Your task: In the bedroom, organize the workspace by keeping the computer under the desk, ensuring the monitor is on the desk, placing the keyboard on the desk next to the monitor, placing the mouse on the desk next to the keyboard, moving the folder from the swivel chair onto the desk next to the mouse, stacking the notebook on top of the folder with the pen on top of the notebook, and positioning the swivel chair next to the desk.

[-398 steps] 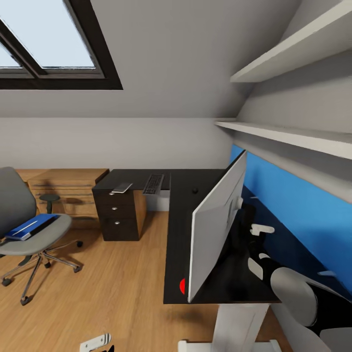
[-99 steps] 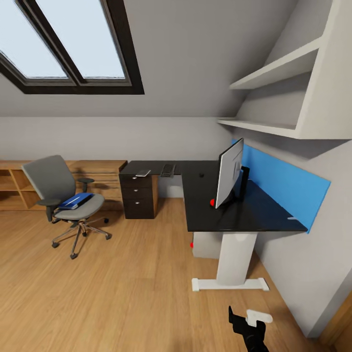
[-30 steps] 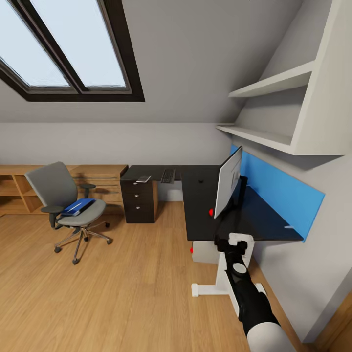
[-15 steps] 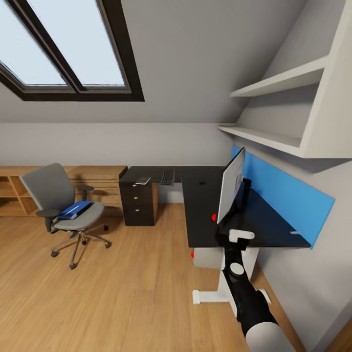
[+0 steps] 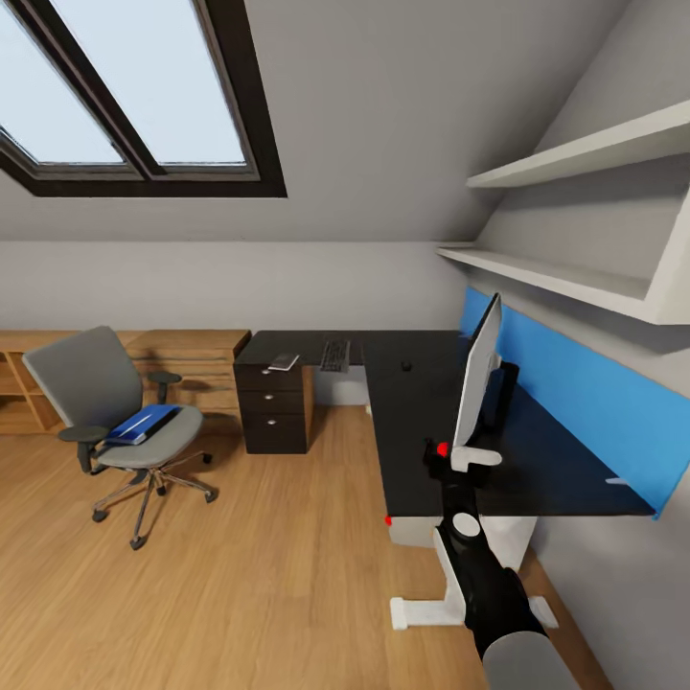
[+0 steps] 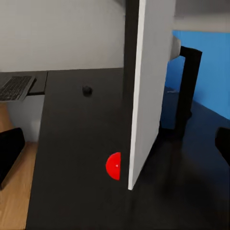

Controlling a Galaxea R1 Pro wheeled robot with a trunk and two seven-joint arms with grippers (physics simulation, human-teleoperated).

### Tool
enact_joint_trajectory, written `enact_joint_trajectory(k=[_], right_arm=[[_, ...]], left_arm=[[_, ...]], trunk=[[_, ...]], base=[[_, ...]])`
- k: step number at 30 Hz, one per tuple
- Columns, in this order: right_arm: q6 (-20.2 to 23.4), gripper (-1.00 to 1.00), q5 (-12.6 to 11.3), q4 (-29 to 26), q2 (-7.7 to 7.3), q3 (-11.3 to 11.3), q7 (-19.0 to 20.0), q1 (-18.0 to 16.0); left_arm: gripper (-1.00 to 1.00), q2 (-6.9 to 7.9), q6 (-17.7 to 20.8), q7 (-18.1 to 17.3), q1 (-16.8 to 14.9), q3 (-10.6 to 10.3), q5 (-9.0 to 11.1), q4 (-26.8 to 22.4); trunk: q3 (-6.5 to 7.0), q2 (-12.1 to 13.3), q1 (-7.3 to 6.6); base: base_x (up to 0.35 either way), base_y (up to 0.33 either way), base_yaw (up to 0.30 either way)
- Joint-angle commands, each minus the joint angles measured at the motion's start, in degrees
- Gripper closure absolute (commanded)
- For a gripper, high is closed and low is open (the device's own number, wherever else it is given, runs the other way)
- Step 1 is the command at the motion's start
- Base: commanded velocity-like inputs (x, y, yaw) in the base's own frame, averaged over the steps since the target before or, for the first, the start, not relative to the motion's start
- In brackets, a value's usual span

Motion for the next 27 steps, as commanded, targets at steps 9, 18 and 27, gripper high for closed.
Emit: enact_joint_trajectory(k=[9,18,27], right_arm=[[0.0,-1.00,0.4,-1.1,-0.01,-0.3,-0.1,0.0],[0.1,-1.00,0.5,-1.8,-0.39,-0.7,-0.9,0.0],[0.0,-1.00,0.4,-1.8,-1.03,-0.8,-3.6,0.0]], left_arm=[[-1.00,-0.02,0.0,0.0,0.0,0.0,0.4,0.1],[-1.00,-0.02,-0.1,0.0,0.0,0.0,0.4,0.1],[-1.00,-0.02,-0.1,0.0,0.0,0.0,0.4,0.1]], trunk=[[-0.06,0.0,0.04],[-0.06,0.0,0.04],[-0.06,0.0,0.04]], base=[[0.316,0.146,0.000],[0.147,0.015,0.000],[0.010,0.001,0.000]])
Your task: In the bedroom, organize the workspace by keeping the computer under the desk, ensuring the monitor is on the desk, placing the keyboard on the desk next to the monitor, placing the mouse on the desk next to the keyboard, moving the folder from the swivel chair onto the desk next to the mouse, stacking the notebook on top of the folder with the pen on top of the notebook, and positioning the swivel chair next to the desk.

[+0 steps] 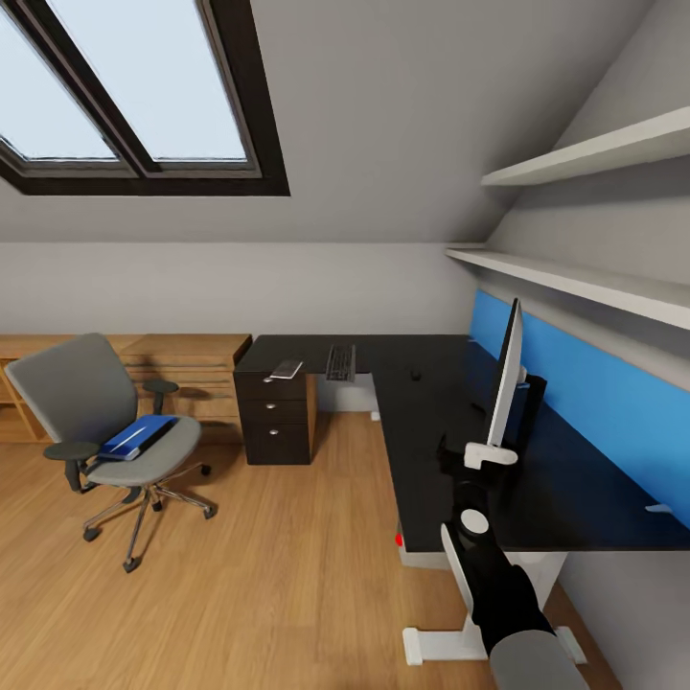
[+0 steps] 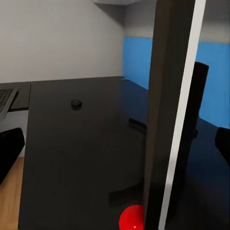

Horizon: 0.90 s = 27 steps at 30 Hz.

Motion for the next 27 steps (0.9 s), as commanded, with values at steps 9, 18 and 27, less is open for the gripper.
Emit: enact_joint_trajectory(k=[9,18,27], right_arm=[[-0.1,-1.00,0.4,0.1,0.02,-0.3,-1.0,0.0],[-0.2,-1.00,0.4,0.2,-0.34,-2.3,-3.0,0.0],[-0.3,-1.00,0.6,0.5,-0.42,-2.3,-2.9,0.0]], left_arm=[[-1.00,-0.03,-0.1,0.0,0.0,0.1,0.3,-0.1],[-1.00,-0.10,-0.1,0.0,0.0,0.1,0.3,-0.1],[-1.00,-0.12,-0.1,0.0,0.0,0.1,0.3,-0.1]], trunk=[[-0.06,-0.1,0.01],[-0.06,-0.1,0.01],[-0.06,-0.1,0.01]], base=[[0.000,0.000,0.000],[0.057,0.000,0.000],[0.081,0.000,0.000]])
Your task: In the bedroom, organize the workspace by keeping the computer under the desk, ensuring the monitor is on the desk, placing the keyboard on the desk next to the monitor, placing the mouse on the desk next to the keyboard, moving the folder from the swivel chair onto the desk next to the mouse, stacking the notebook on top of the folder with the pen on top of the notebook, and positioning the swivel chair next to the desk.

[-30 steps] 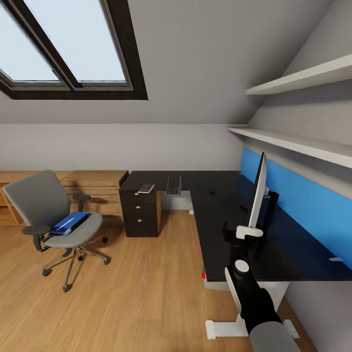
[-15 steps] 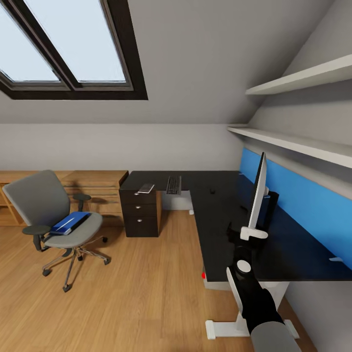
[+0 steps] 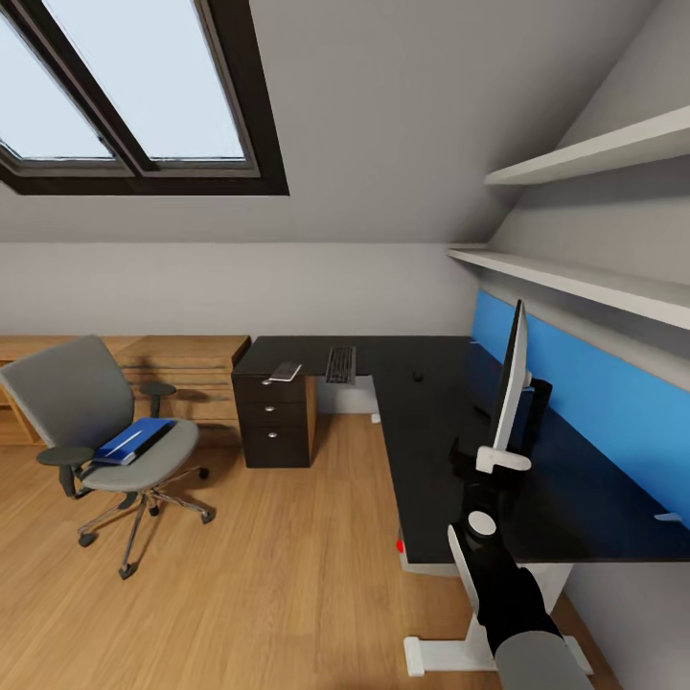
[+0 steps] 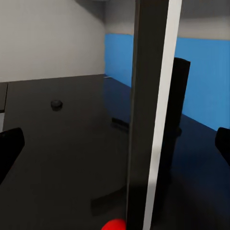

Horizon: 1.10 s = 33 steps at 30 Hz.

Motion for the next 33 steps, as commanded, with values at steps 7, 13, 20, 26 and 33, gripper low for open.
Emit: enact_joint_trajectory(k=[7,13,20,26,33], right_arm=[[-0.1,-1.00,0.4,0.0,0.06,-0.2,-0.1,0.0],[-0.1,-1.00,0.3,0.0,0.06,-0.2,0.0,0.0],[-0.1,-1.00,0.3,0.0,0.06,-0.2,0.0,0.0],[-0.2,-1.00,0.3,0.0,0.06,-0.2,0.0,0.0],[-0.2,-1.00,0.3,0.0,0.06,-0.2,0.1,0.0]], left_arm=[[-1.00,-0.06,-0.1,0.0,0.0,0.1,0.3,-0.1],[-1.00,-0.04,-0.1,0.0,0.0,0.0,0.3,-0.1],[-1.00,-0.10,-0.1,0.0,0.0,-0.2,0.3,-0.1],[-1.00,-0.06,-0.1,0.0,0.0,-0.4,0.3,-0.1],[-1.00,-0.11,-0.1,0.0,0.0,-0.5,0.3,-0.1]], trunk=[[-0.06,-0.1,0.01],[-0.06,-0.1,0.01],[-0.06,-0.1,0.01],[-0.06,-0.1,0.01],[-0.06,-0.1,0.01]], base=[[0.087,-0.052,0.000],[0.062,-0.041,0.000],[0.088,-0.047,0.000],[0.049,-0.031,0.000],[0.008,-0.022,0.000]])
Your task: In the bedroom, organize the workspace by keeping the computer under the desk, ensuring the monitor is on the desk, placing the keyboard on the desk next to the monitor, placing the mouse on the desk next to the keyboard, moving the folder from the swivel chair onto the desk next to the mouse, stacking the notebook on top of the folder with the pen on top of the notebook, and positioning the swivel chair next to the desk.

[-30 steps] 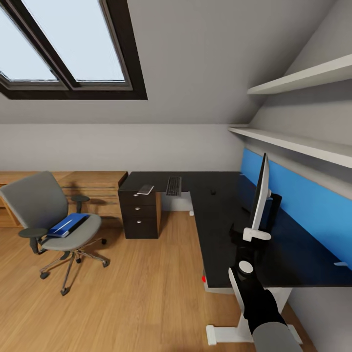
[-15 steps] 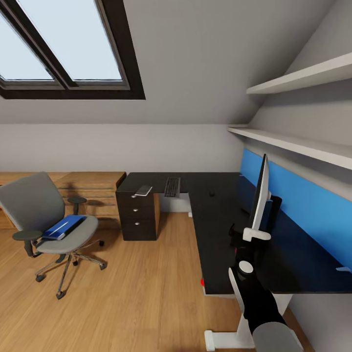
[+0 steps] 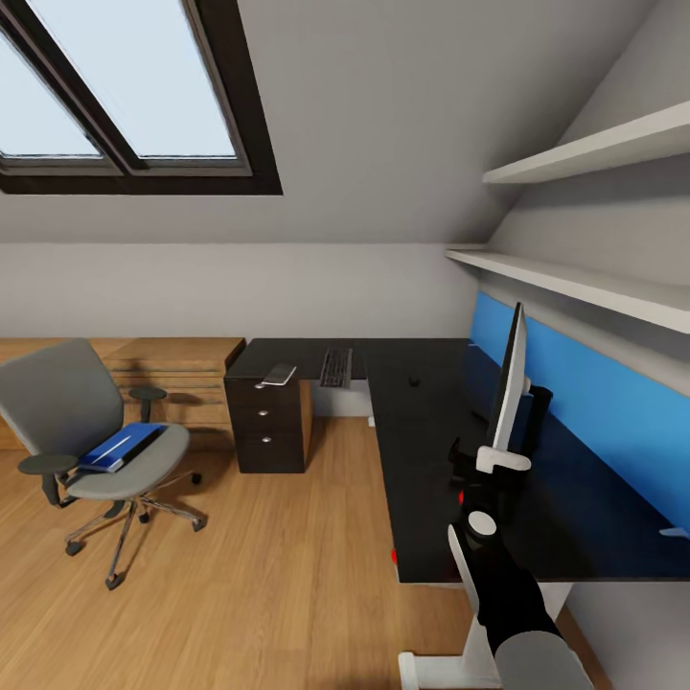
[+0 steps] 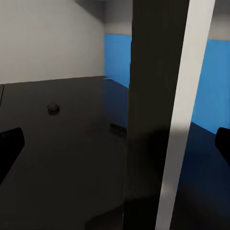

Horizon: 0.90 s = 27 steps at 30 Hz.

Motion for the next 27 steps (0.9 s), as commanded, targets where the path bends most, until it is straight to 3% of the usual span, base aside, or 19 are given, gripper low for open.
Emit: enact_joint_trajectory(k=[1,27], right_arm=[[-0.1,-1.00,0.4,0.0,0.06,-0.1,-0.1,0.0],[-0.1,-1.00,0.5,0.1,0.06,-0.1,0.0,0.0]], left_arm=[[-1.00,-0.04,-0.1,0.0,0.0,0.1,0.3,-0.1],[-1.00,-0.04,-0.1,-0.1,0.0,0.1,0.3,-0.1]], trunk=[[-0.06,0.0,0.01],[0.68,0.0,0.01]], base=[[0.017,-0.083,0.000],[0.004,-0.016,-0.067]])
